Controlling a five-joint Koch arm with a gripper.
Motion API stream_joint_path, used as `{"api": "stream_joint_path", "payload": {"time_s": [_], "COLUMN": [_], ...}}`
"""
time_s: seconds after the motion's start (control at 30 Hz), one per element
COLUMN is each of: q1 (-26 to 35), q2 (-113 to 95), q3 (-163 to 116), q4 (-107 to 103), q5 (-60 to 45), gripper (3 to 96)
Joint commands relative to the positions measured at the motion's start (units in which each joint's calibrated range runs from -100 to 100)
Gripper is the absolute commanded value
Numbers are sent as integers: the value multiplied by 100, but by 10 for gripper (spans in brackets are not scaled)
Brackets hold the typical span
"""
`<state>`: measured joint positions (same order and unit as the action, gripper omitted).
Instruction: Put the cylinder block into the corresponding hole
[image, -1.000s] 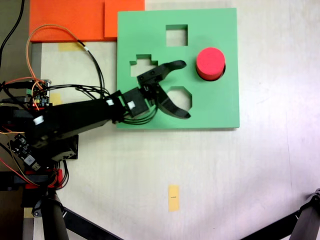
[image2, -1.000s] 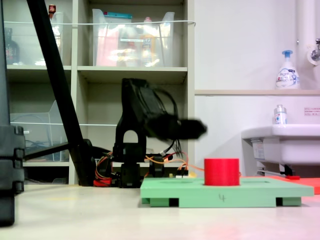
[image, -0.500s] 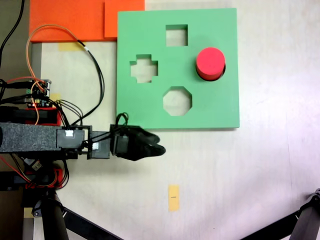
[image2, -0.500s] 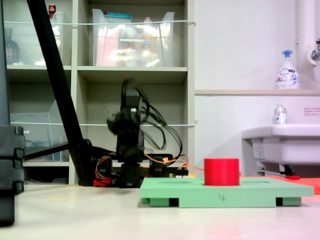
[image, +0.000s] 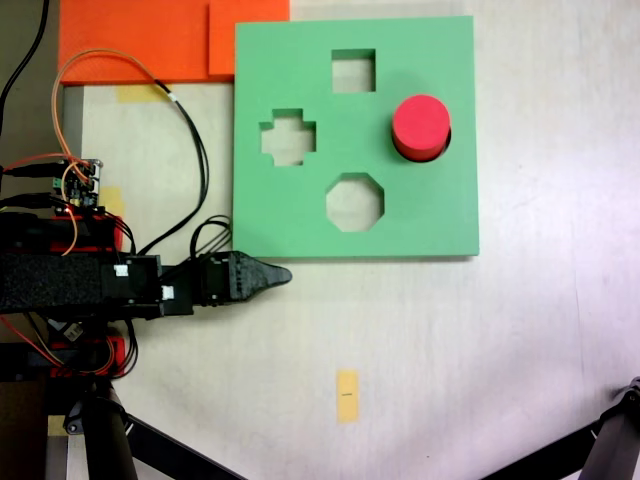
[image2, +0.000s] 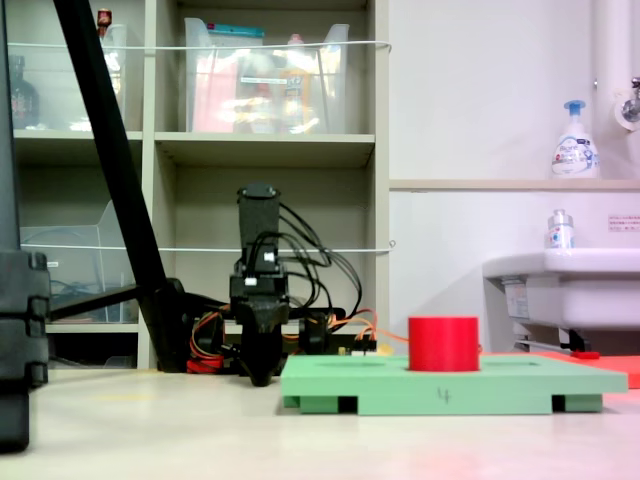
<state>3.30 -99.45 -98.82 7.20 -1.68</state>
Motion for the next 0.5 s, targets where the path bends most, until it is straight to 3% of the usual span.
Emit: {"api": "stream_joint_path", "payload": {"time_s": [0.03, 0.5], "q1": [-5, -39], "q2": [-55, -55], "q3": [-118, -118], "q4": [-667, -686], "q5": [-24, -20], "gripper": [489, 495]}}
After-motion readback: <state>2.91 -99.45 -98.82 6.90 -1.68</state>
